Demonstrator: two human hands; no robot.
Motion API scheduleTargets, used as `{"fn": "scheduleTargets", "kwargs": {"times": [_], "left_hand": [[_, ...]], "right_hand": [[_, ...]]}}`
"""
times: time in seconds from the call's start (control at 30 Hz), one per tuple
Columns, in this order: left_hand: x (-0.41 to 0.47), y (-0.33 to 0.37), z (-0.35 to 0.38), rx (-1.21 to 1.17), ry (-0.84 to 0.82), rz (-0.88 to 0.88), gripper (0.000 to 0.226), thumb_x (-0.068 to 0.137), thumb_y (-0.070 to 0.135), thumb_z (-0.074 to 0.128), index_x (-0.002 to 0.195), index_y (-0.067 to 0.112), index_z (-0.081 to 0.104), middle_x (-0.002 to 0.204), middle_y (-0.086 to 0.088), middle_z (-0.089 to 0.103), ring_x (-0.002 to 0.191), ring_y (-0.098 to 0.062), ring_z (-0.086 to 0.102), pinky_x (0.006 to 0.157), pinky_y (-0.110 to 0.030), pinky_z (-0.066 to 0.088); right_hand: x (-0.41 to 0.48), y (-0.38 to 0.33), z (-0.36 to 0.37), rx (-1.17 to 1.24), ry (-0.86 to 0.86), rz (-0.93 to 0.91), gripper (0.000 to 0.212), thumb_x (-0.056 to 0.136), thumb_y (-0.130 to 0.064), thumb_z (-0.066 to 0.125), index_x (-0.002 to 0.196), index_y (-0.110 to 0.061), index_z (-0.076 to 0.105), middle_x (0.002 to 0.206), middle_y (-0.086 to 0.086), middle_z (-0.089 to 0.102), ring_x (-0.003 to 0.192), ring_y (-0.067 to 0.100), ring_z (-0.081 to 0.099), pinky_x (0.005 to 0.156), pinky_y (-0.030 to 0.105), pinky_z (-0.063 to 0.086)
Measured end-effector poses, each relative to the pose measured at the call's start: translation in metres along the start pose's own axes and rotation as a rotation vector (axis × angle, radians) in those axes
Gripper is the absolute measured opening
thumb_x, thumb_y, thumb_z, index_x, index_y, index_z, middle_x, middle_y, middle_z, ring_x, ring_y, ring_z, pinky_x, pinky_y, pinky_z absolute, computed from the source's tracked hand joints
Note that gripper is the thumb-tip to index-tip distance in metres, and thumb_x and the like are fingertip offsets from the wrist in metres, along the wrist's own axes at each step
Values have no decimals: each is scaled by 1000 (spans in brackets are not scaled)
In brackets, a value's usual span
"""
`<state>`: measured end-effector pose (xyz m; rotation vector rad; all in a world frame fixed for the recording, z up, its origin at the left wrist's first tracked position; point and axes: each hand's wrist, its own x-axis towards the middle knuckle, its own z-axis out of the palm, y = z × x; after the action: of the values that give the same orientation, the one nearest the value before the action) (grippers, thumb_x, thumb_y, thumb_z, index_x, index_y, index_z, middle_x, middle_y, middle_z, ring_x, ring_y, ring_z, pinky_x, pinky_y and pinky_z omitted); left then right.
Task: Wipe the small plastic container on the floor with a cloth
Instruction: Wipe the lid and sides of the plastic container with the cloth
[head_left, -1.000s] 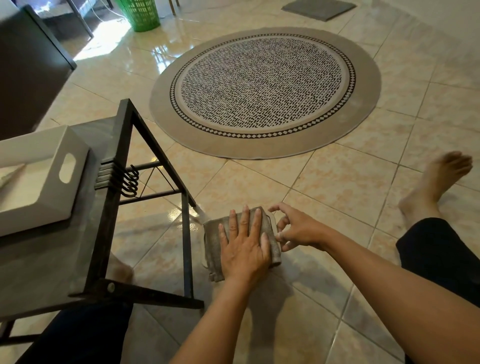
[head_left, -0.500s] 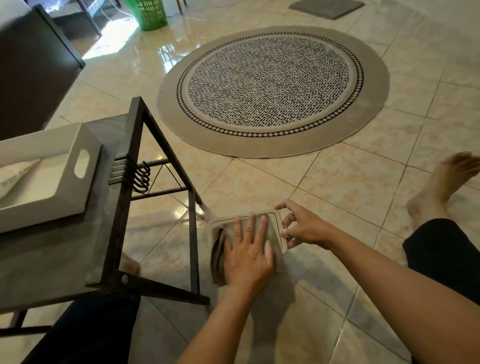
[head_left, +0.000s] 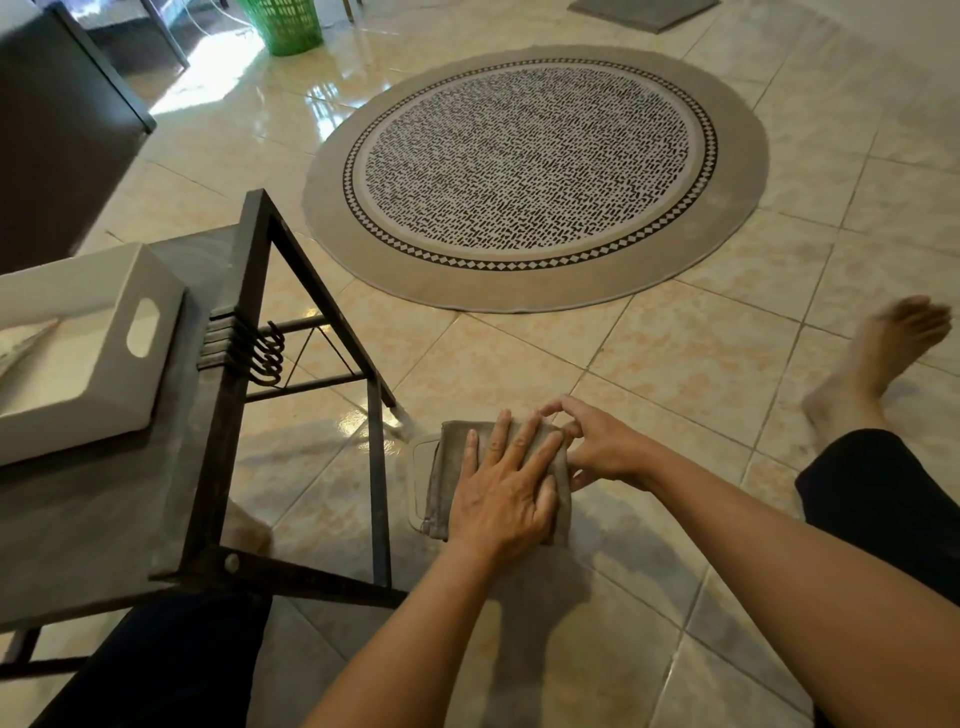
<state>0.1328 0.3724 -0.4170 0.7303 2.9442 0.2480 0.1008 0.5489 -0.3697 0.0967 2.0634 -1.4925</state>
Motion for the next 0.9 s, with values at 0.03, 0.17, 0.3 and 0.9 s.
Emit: {"fn": "scheduleTargets", "kwargs": {"times": [0.03, 0.17, 0.3, 0.9], "left_hand": [[0, 0, 0, 12, -5, 7, 58, 100, 54, 15, 152, 44, -10, 163, 8, -15, 147, -15, -27, 118, -51, -12], [10, -4, -8, 18, 0, -110, 60, 98, 51, 10, 152, 42, -16, 162, 8, -21, 147, -17, -27, 119, -51, -11], [-3, -14, -9, -73, 28, -342, 62, 95, 50, 5, 153, 37, -14, 162, 6, -22, 146, -17, -28, 118, -50, -17], [-9, 10, -8, -164, 25, -323, 62, 100, 47, 12, 153, 32, -17, 162, 7, -24, 145, -17, -31, 118, -52, -14]], "right_hand": [[0, 0, 0, -1, -1, 1, 61, 81, 17, 58, 128, -20, 48, 101, 20, 65, 90, 32, 70, 67, 46, 64], [1, 0, 2, 9, 18, 5, 63, 81, 20, 55, 130, -19, 48, 91, 15, 55, 79, 28, 65, 69, 48, 63], [-1, 5, 3, 10, 47, -17, 59, 86, 12, 62, 132, -21, 47, 91, 11, 51, 74, 20, 65, 62, 37, 63], [-29, 35, 10, -26, 390, 48, 65, 89, -18, 69, 141, -37, 34, 84, 13, 63, 70, 21, 65, 61, 39, 59]]}}
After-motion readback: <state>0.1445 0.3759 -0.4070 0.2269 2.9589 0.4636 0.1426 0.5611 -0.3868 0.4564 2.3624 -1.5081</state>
